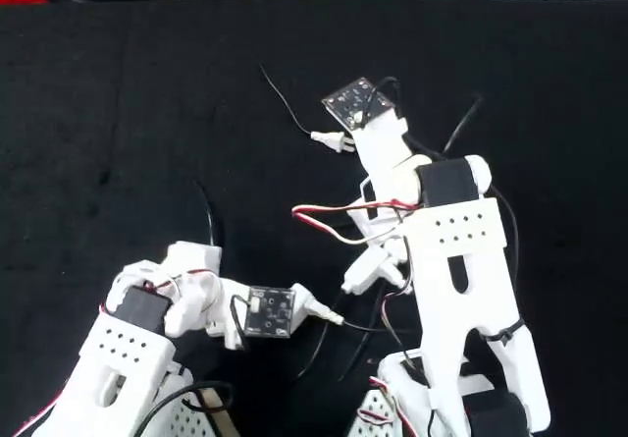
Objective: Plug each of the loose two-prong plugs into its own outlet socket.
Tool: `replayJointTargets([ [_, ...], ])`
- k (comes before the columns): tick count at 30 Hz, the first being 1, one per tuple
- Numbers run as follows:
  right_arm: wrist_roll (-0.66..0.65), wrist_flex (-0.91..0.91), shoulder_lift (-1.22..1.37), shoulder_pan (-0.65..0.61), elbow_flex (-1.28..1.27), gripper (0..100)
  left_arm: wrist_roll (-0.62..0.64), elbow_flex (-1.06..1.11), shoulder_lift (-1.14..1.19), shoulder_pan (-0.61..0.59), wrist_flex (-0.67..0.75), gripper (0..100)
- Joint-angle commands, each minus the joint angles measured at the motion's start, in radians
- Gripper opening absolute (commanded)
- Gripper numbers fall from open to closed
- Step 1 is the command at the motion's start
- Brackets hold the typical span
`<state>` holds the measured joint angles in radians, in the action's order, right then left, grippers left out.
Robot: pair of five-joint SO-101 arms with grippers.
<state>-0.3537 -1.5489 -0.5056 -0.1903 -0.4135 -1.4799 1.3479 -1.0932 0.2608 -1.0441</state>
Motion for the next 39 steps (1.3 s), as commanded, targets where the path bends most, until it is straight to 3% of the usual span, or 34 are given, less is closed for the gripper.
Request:
replayJointTargets([
  [1,-0.006,0.017,-0.005,0.014,0.002,5.2,-0.187,-0.067,0.003,-0.001,-0.049,21],
  [7,-0.006,0.017,-0.005,0.014,0.002,5.3,-0.350,-0.288,0.003,-0.059,-0.334,21],
  [11,-0.006,0.017,-0.004,0.014,0.002,5.3,-0.390,-0.295,-0.017,-0.004,-0.410,21],
  [19,-0.006,0.017,-0.005,0.014,0.002,5.3,-0.381,-0.025,-0.290,0.157,-0.276,21],
  [25,-0.006,0.017,-0.002,0.014,0.002,5.3,-0.388,0.150,-0.308,0.140,-0.081,21],
  [33,-0.006,0.017,-0.002,0.014,0.002,5.3,-0.451,0.200,-0.308,0.108,-0.074,21],
  [39,-0.006,0.017,-0.002,0.014,0.002,5.3,-0.264,0.203,-0.313,0.110,-0.072,21],
])
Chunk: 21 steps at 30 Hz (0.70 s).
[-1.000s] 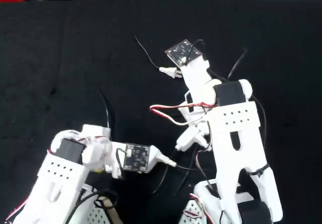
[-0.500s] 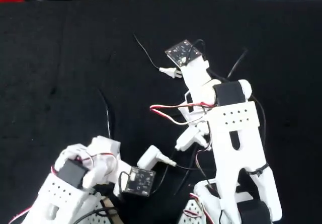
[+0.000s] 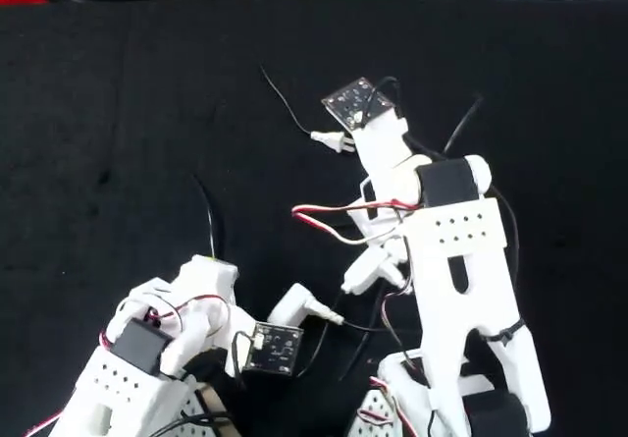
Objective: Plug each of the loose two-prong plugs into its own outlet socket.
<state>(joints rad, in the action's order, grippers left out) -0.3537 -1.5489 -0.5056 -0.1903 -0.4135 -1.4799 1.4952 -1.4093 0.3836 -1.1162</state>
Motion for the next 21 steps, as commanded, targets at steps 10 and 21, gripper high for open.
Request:
replayJointTargets([
  [10,-0.006,0.017,-0.002,0.014,0.002,5.3,0.224,0.062,0.002,0.010,0.141,21],
  [21,-0.003,0.017,-0.002,0.014,0.002,5.3,0.328,-0.101,0.002,-0.206,0.094,21],
])
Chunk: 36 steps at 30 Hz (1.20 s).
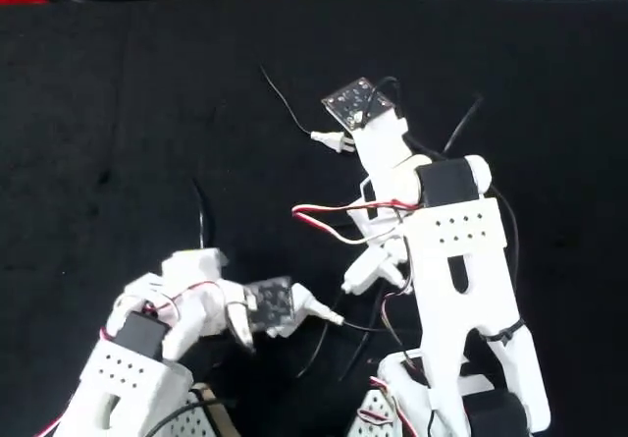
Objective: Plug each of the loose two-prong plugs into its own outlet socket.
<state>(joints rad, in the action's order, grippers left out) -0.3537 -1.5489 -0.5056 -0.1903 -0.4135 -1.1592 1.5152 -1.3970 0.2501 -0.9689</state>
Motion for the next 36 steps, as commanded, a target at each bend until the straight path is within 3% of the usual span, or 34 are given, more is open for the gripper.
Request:
replayJointTargets([
  [1,0.002,0.017,-0.002,0.012,0.002,5.3,0.008,-0.165,-0.011,-0.105,-0.094,21],
  [4,0.012,0.017,-0.004,-0.017,0.002,5.3,0.078,-0.318,-0.011,-0.193,-0.196,21],
  [10,0.143,0.034,-0.002,-0.130,-0.008,5.3,0.614,-0.585,-0.011,-0.300,-0.287,21],
  [13,0.256,0.178,-0.001,-0.230,-0.110,5.4,0.864,-0.653,-0.002,-0.476,-0.292,21],
  [16,0.453,0.402,-0.001,-0.405,-0.262,5.4,0.993,-0.633,0.000,-0.653,-0.256,21],
  [19,0.631,0.600,-0.001,-0.563,-0.380,6.3,1.048,-0.578,0.000,-0.722,-0.252,21],
  [25,0.861,0.830,0.082,-0.687,-0.438,22.0,1.082,-0.476,0.000,-0.731,-0.256,21],
  [32,1.138,0.925,0.346,-0.839,-0.315,19.1,1.076,-0.472,0.000,-0.725,-0.261,21],
  [36,1.188,0.930,0.440,-0.885,-0.280,22.5,1.066,-0.476,-0.005,-0.723,-0.304,21],
])
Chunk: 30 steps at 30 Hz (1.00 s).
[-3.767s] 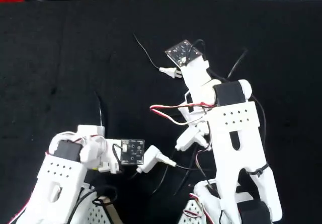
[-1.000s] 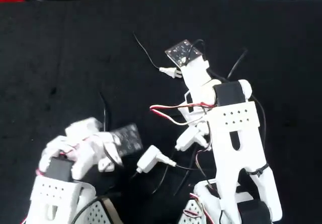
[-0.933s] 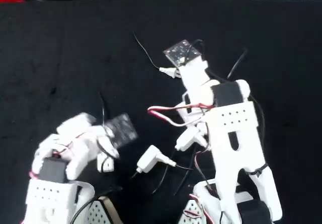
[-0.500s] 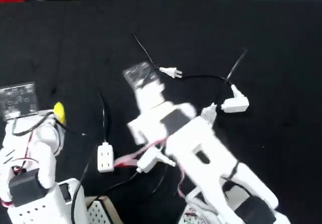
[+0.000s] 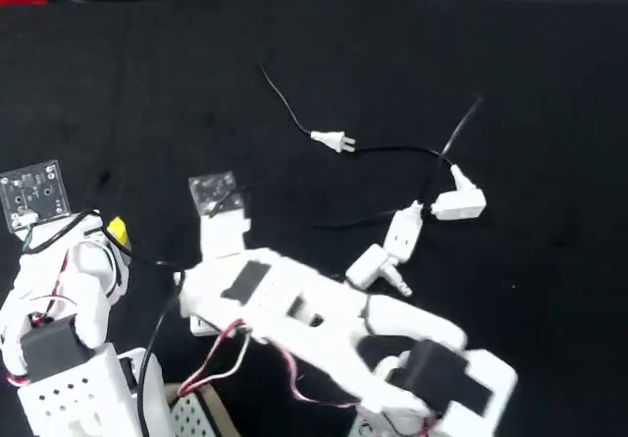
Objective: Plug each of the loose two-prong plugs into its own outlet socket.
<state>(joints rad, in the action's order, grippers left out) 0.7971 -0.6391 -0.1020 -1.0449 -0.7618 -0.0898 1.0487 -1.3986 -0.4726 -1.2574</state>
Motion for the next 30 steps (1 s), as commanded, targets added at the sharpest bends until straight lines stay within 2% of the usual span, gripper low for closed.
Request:
replayJointTargets([
  [1,0.038,0.020,0.048,-0.032,0.070,23.4,-0.014,-0.010,-0.002,-0.001,-0.017,21],
  [12,0.008,0.003,0.213,-0.081,0.147,24.1,-0.020,-0.004,-0.002,-0.001,-0.017,21],
  [14,-0.044,-0.043,0.236,-0.081,0.174,20.4,-0.021,-0.007,-0.002,0.001,-0.017,21],
  [18,-0.126,-0.198,0.260,-0.078,0.265,5.1,-0.023,-0.010,-0.002,0.013,-0.017,21],
  [19,-0.164,-0.242,0.263,-0.072,0.285,2.6,-0.025,-0.008,-0.002,0.025,-0.017,21],
  [25,-0.425,-0.459,0.260,0.011,0.378,2.5,-0.057,-0.004,-0.006,0.070,-0.018,21],
  [30,-0.905,-0.525,0.262,0.135,0.409,2.9,-0.058,-0.001,-0.008,0.074,-0.018,21],
])
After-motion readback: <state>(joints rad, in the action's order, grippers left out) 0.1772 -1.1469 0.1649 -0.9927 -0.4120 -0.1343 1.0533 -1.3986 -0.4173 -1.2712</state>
